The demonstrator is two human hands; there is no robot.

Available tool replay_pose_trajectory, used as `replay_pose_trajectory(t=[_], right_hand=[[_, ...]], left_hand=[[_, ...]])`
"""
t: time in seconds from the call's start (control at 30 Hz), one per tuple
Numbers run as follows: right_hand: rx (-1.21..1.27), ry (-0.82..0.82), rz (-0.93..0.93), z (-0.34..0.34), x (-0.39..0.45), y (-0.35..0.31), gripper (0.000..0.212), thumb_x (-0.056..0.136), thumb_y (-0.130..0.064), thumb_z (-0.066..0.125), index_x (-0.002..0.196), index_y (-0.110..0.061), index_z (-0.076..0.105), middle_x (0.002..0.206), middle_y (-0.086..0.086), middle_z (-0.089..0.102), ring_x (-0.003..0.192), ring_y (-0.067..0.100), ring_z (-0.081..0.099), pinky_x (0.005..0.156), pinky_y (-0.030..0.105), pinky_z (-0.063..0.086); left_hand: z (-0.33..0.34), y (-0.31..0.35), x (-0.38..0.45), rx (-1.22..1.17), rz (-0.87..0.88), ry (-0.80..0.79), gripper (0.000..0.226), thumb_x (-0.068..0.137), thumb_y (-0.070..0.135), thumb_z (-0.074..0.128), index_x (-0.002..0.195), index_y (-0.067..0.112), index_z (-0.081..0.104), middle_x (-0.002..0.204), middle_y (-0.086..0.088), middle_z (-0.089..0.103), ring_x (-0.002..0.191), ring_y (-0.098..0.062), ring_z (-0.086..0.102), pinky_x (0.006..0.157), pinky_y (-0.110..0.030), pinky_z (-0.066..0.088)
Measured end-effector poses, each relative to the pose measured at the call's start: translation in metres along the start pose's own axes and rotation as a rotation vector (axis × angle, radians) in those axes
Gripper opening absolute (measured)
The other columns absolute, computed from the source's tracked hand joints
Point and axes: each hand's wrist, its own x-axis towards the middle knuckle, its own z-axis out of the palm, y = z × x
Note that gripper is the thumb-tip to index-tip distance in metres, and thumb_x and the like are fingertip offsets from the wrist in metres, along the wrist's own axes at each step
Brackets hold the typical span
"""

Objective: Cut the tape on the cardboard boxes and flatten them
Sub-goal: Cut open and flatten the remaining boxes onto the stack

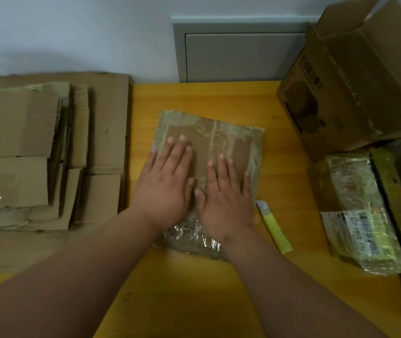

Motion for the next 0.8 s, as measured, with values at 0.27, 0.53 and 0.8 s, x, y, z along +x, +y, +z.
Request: replay_pose_trajectory(t=[0.27,0.53,0.8], right_hand=[[-0.091,0.042,-0.106,0.015,-0.048,-0.002,0.067,0.097,-0.055,0.000,0.154,-0.023,-0.016,0.159,0.001,-0.031,0.145,0.019,-0.032,0.115,0.052,-0.020],[-0.034,0.006,-0.102,0.011,-0.061,0.002,0.070,0.099,-0.054,0.021,0.153,-0.028,-0.016,0.159,-0.001,-0.032,0.144,0.022,-0.034,0.114,0.051,-0.022],[0.595,0.109,0.432,-0.007,-0.097,0.001,0.082,0.084,-0.023,0.066,0.153,-0.016,0.022,0.156,0.012,0.022,0.142,0.029,0.022,0.116,0.036,0.018]], left_hand=[[0.033,0.004,-0.048,0.010,-0.135,-0.231,0.067,0.091,0.055,-0.013,0.147,0.025,-0.033,0.153,0.005,-0.043,0.140,-0.015,-0.040,0.119,-0.042,-0.019],[0.022,0.024,-0.064,0.112,-0.171,-0.156,0.067,0.098,0.053,0.010,0.153,0.028,-0.018,0.161,0.006,-0.025,0.149,-0.025,-0.022,0.114,-0.057,-0.008],[0.023,0.035,-0.100,0.003,-0.155,-0.202,0.086,0.086,0.076,0.023,0.157,0.028,0.012,0.164,-0.001,0.009,0.150,-0.024,0.003,0.115,-0.054,0.013]])
